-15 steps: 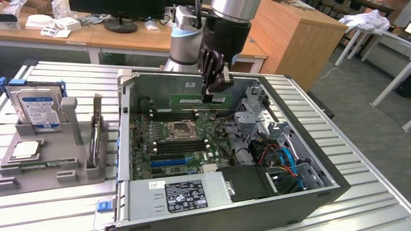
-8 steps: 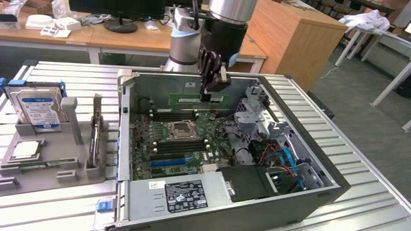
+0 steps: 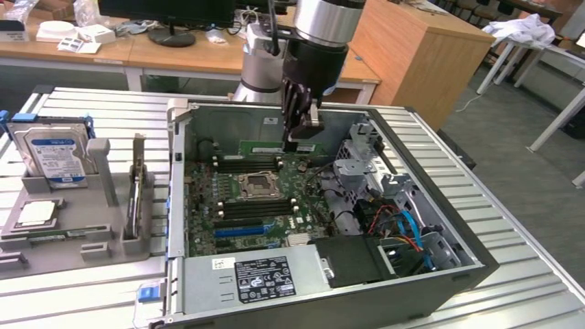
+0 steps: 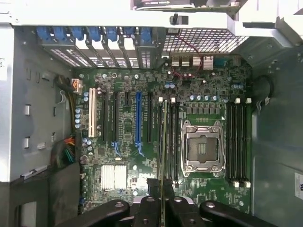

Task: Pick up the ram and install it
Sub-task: 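Insert the ram into the slot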

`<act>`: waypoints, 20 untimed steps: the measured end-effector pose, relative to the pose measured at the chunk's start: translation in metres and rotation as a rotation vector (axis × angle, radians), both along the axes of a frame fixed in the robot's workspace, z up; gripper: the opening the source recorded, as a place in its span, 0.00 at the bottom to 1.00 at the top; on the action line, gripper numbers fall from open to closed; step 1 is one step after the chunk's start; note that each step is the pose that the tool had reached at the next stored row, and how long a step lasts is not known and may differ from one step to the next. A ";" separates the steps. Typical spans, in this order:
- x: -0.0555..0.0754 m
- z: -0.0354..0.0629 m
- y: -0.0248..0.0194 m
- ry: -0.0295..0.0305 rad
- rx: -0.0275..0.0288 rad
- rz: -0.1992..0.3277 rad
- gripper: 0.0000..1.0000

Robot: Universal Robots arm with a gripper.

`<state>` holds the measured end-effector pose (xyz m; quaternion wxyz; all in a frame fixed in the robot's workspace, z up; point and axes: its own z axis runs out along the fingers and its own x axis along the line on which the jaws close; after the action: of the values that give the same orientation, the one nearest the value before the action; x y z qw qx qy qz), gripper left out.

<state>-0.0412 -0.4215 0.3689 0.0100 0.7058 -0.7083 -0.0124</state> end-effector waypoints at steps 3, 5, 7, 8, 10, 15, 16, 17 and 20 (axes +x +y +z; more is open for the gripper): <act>0.000 -0.0054 0.0000 0.0001 -0.0003 -0.003 0.14; 0.000 -0.0091 0.0000 0.0000 -0.0002 -0.005 0.14; 0.000 -0.0127 0.0000 0.0000 -0.0002 -0.007 0.14; 0.000 -0.0145 0.0000 0.0000 -0.0001 -0.008 0.14; 0.000 -0.0181 0.0000 0.0001 -0.0003 -0.010 0.14; 0.000 -0.0273 0.0000 0.0000 -0.0002 -0.015 0.14; 0.000 -0.0291 0.0000 0.0001 -0.0003 -0.015 0.14; 0.000 -0.0309 0.0000 0.0000 -0.0002 -0.016 0.14; 0.000 -0.0363 0.0000 0.0001 -0.0003 -0.018 0.14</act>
<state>-0.0416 -0.4215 0.3326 0.0101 0.6994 -0.7145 -0.0124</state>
